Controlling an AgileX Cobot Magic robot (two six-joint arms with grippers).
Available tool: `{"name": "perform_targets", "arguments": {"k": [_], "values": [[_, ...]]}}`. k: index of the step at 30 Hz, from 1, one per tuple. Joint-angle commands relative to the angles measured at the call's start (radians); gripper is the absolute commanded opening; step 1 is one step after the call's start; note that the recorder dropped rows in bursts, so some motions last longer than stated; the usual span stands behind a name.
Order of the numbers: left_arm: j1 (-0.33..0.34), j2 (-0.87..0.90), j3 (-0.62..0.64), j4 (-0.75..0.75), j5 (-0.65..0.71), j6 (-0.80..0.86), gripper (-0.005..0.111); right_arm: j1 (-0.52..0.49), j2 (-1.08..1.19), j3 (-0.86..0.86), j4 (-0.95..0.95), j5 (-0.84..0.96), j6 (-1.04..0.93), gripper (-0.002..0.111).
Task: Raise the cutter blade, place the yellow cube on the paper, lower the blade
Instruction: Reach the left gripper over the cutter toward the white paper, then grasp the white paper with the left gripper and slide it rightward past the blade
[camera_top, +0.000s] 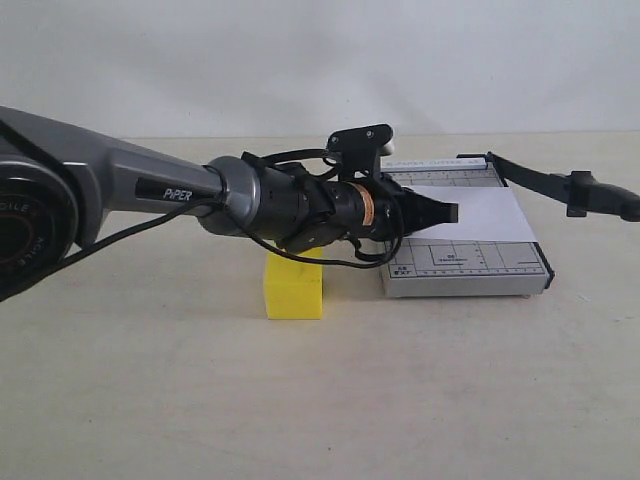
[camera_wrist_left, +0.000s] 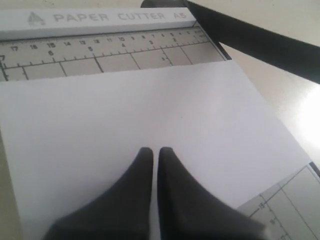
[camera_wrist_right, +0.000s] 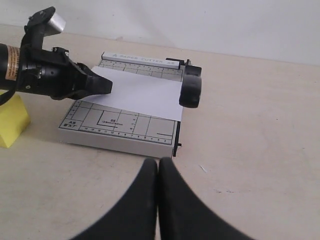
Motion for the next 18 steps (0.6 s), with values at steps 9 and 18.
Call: {"name": "perform_targets", "arguments": {"k": [9,18], "values": [[0.001,-0.131,-0.003,0.021,0.311,-0.068,0.004,0.0,0.004,-0.004,-0.001,0.0,-0.002,0.0],[-0.047,-0.12,-0.003,-0.054,0.4,0.183,0.004,0.0,0.004,-0.004,-0.001,0.0,-0.002,0.0]]}}
